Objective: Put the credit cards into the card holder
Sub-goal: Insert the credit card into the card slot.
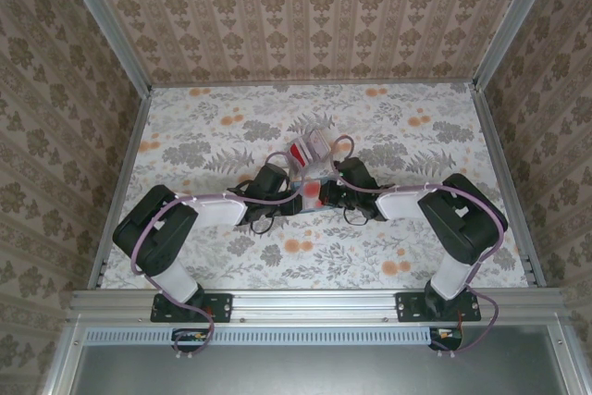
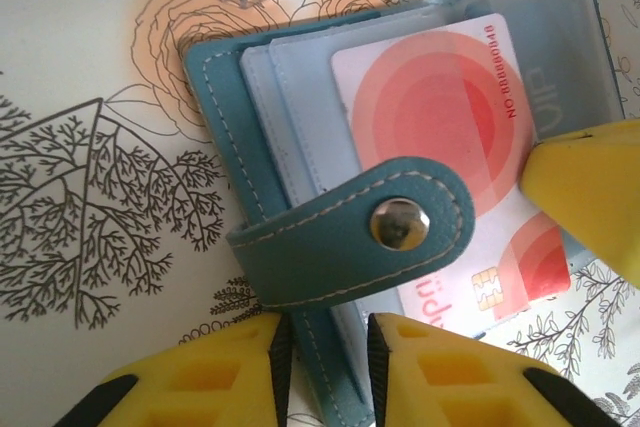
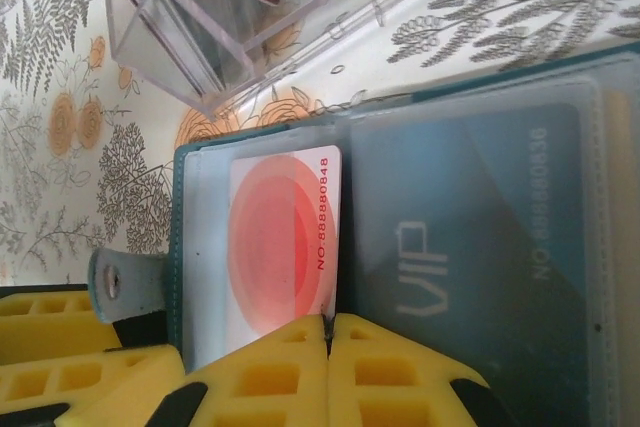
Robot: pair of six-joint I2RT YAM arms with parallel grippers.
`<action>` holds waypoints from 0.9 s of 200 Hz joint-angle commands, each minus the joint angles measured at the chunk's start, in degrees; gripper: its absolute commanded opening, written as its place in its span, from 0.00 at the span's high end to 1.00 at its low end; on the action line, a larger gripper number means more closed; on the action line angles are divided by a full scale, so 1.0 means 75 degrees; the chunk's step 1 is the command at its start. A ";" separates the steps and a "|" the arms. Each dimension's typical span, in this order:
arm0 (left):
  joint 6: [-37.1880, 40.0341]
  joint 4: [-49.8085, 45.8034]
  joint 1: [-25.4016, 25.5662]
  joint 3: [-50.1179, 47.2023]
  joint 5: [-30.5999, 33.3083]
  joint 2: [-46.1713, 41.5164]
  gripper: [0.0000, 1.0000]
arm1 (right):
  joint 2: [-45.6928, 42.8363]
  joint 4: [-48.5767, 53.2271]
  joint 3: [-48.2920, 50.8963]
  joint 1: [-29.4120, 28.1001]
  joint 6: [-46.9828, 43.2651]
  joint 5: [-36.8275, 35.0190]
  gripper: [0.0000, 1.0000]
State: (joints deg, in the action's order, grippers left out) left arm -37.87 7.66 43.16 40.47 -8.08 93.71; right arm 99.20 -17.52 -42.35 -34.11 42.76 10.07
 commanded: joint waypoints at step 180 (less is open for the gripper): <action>0.0368 -0.1203 0.0031 0.0327 0.0744 -0.1426 0.67 | -0.1981 0.2379 0.0383 0.0631 -0.1059 -0.0580 0.66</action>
State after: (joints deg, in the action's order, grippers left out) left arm -36.91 1.93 43.16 41.08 -5.50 84.53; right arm 87.15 -3.44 -41.98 -32.05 36.29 6.61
